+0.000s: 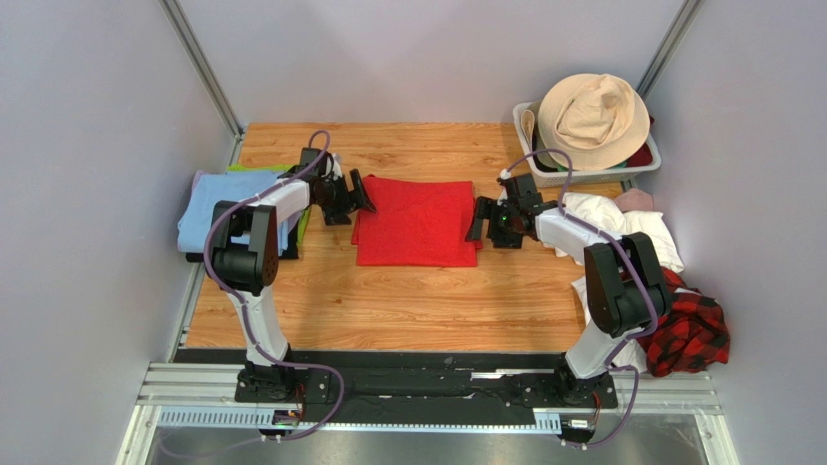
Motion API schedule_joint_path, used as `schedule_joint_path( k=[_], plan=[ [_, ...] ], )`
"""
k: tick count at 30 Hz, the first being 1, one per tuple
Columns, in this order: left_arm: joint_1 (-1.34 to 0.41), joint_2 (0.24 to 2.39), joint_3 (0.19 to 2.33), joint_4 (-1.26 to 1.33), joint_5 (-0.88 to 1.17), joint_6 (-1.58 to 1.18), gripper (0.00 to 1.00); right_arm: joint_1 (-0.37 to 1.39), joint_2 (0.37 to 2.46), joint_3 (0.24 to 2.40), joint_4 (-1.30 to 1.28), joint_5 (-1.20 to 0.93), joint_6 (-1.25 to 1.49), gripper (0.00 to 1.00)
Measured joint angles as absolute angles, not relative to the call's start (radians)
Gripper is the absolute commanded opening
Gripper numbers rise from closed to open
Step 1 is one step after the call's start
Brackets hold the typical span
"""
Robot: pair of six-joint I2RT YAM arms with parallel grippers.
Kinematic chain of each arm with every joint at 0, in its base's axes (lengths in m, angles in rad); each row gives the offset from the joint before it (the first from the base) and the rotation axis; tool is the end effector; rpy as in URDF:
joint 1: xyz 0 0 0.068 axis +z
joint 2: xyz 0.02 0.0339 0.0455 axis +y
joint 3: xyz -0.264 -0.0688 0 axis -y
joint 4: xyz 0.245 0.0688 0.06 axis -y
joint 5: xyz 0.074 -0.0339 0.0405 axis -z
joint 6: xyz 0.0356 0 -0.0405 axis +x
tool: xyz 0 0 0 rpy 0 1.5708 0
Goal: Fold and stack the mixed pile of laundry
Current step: Fold the tank top at the center of the board, then pick up the tank top from the center of the board.
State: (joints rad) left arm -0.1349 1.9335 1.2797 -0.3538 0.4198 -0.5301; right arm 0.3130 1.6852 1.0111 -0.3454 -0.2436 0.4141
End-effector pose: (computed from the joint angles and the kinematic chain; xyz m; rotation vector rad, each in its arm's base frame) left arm 0.3959 -0.0684 0.1689 -0.3585 2.6188 -0.7804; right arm 0.3169 0.1116 0.1773 0.0423 2.6556 0.5706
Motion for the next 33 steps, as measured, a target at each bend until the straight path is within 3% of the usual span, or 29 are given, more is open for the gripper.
schedule_joint_path(
  k=[3, 10, 17, 26, 33],
  plan=[
    [-0.135, 1.959, 1.346, -0.357, 0.416, -0.519, 0.91, 0.259, 1.697, 1.057, -0.374, -0.247, 0.413, 0.92],
    [-0.134, 2.025, 1.458, -0.354, 0.413, -0.51, 0.9, 0.234, 1.896, 1.346, -0.383, -0.289, 0.416, 0.93],
    [-0.134, 2.08, 1.47, -0.357, 0.422, -0.513, 0.85, 0.238, 2.083, 1.515, -0.442, -0.284, 0.451, 0.83],
    [-0.149, 2.095, 1.489, -0.363, 0.414, -0.532, 0.81, 0.239, 2.093, 1.514, -0.463, -0.259, 0.512, 0.71],
    [-0.193, 2.111, 1.505, -0.363, 0.382, -0.564, 0.7, 0.25, 2.093, 1.489, -0.419, -0.252, 0.559, 0.61]
  ],
)
